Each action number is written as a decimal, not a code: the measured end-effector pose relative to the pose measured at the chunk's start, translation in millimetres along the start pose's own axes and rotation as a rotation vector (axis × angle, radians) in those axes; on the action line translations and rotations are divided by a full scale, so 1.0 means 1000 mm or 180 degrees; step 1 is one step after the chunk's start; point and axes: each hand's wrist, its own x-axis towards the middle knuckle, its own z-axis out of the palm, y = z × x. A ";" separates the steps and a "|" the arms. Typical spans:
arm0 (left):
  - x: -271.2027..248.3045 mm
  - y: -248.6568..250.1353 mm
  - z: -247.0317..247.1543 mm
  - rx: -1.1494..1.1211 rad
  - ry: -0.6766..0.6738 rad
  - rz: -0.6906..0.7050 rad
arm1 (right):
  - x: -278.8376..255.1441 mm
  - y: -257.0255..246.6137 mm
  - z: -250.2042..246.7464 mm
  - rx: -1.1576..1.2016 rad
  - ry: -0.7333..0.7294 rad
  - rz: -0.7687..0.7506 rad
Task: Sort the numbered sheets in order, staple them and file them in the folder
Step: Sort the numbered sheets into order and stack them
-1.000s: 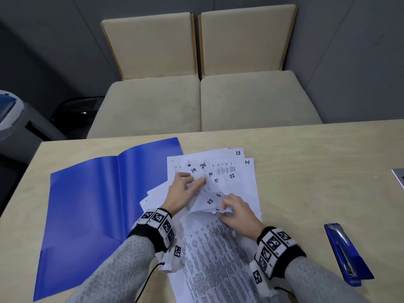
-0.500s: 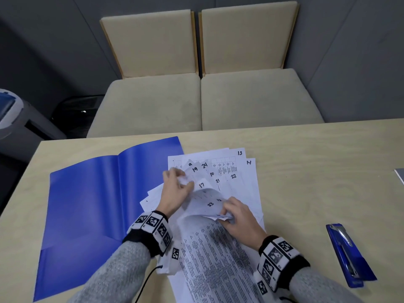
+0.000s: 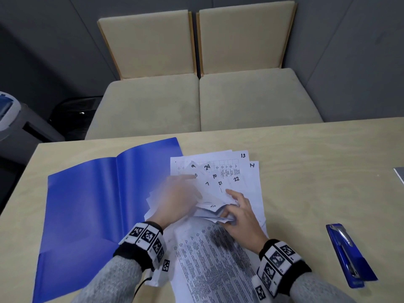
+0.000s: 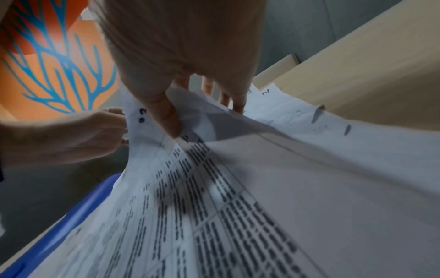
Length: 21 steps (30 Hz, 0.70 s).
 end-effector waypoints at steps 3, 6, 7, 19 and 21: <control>0.000 0.001 0.000 -0.0091 -0.0057 -0.0013 | 0.006 0.003 0.003 -0.0126 -0.0227 0.0047; 0.004 0.008 -0.006 -0.0583 -0.0465 -0.0198 | 0.007 0.002 0.003 -0.0046 -0.0227 0.0132; 0.006 0.014 -0.010 -0.0847 -0.0534 -0.0362 | 0.007 0.002 0.003 -0.0032 -0.0214 0.0123; 0.045 0.025 -0.008 0.0632 -0.1134 -0.1184 | -0.006 -0.013 -0.012 0.0420 -0.0250 0.0130; 0.040 0.026 -0.009 0.0824 -0.0927 -0.0897 | -0.007 -0.013 -0.014 0.0419 -0.0195 0.0108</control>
